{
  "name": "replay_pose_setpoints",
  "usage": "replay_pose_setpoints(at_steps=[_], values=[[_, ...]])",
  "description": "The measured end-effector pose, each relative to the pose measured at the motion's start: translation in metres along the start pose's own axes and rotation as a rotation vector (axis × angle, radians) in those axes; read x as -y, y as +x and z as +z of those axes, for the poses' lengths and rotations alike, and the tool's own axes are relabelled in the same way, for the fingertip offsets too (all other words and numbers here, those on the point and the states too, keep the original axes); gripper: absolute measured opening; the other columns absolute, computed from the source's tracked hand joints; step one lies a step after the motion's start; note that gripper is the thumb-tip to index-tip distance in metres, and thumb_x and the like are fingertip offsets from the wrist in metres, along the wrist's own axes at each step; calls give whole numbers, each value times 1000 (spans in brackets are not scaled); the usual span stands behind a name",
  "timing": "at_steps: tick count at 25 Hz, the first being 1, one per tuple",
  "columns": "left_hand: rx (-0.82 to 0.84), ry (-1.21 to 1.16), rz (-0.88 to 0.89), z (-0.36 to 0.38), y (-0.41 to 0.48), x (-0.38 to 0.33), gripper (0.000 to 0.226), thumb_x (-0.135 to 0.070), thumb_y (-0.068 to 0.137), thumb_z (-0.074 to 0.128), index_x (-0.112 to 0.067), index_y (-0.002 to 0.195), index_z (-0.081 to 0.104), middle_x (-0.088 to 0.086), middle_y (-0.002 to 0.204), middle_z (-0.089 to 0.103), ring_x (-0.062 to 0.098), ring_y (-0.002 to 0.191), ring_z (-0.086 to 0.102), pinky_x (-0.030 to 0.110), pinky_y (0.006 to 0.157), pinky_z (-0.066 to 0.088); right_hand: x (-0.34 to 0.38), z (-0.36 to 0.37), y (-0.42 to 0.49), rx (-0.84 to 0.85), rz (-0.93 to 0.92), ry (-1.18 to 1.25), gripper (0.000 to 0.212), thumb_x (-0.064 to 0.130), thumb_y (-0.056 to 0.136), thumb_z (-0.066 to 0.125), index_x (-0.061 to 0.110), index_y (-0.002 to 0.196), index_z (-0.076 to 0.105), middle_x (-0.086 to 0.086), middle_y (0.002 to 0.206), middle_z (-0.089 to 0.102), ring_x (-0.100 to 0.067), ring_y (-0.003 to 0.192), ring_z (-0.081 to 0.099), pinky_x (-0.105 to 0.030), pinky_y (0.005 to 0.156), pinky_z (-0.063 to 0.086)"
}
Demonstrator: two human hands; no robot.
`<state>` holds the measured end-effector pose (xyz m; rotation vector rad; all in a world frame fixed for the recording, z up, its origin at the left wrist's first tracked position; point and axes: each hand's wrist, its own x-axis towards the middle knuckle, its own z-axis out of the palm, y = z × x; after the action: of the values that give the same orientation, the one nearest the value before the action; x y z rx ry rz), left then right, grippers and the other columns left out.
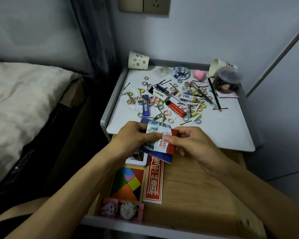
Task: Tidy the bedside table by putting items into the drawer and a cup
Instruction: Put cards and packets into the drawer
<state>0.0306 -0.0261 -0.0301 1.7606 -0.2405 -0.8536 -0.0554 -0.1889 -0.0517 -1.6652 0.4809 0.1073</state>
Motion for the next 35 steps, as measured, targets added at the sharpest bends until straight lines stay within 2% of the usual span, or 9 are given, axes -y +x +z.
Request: replay_pose_setpoints(at_steps=[5, 7, 12, 17, 22, 29, 31, 33, 35], values=[[31, 110, 40, -26, -7, -3, 14, -23, 84, 72, -10, 86, 74, 1, 82, 76, 10, 75, 73, 18, 61, 55, 7, 8, -11, 36, -9, 39, 20, 22, 89, 67, 14, 108, 68, -1, 96, 76, -12, 87, 72, -20, 68, 56], [-107, 132, 93, -51, -10, -4, 12, -18, 84, 72, -8, 79, 75, 0, 73, 75, 3, 65, 69, 11, 57, 50, 3, 8, -18, 77, 38, 89, 21, 20, 91, 64, 10, 109, 67, -6, 100, 76, -19, 95, 72, -30, 81, 59], [-435, 103, 226, -100, -9, 11, 6, -18, 80, 78, -16, 74, 76, -2, 73, 74, 3, 68, 67, 19, 72, 50, -48, 45, -1, 66, 236, 48, 20, 14, 92, 63, 2, 108, 67, -11, 96, 76, -23, 92, 73, -34, 83, 59], [-458, 5, 276, -110, -1, 14, 4, -13, 79, 78, -17, 78, 78, 1, 81, 76, 13, 81, 71, 30, 86, 55, -79, 99, 61, -53, 276, 93, 17, 7, 89, 66, 2, 105, 68, -14, 94, 75, -28, 87, 72, -42, 88, 57], [-438, 25, 307, -115, 0, 10, 4, -13, 81, 76, -14, 84, 77, 0, 84, 76, 8, 82, 70, 20, 80, 54, -86, 124, 97, -148, 266, -3, 16, 6, 85, 71, 6, 101, 68, -16, 101, 72, -28, 89, 71, -44, 89, 56], [-449, 4, 304, -119, 3, 7, 3, -13, 82, 76, -15, 83, 77, 0, 82, 75, 3, 74, 69, 12, 70, 54, -87, 132, 104, -149, 272, -135, 15, 12, 83, 75, 8, 94, 66, -14, 98, 72, -27, 87, 71, -45, 83, 58], [-450, 10, 298, -119, 3, 7, 3, -13, 82, 76, -14, 84, 77, 0, 82, 75, 2, 73, 68, 12, 67, 54, -87, 127, 98, -153, 258, -41, 6, 7, 88, 68, 10, 90, 63, -16, 99, 70, -29, 83, 71, -43, 70, 61], [-447, 25, 297, -118, 3, 7, 2, -13, 82, 76, -13, 84, 77, 0, 81, 75, 2, 72, 68, 11, 64, 52, -84, 117, 87, -157, 283, 28, 3, 10, 94, 61, 8, 92, 60, -15, 94, 69, -24, 69, 70, -28, 52, 58], [-448, 33, 298, -117, 2, 7, 2, -13, 82, 76, -14, 83, 77, -1, 80, 74, 2, 72, 68, 10, 62, 51, -87, 103, 78, -183, 303, -88, 16, 21, 96, 59, 5, 95, 63, -10, 81, 69, -15, 51, 63, -22, 44, 48]])
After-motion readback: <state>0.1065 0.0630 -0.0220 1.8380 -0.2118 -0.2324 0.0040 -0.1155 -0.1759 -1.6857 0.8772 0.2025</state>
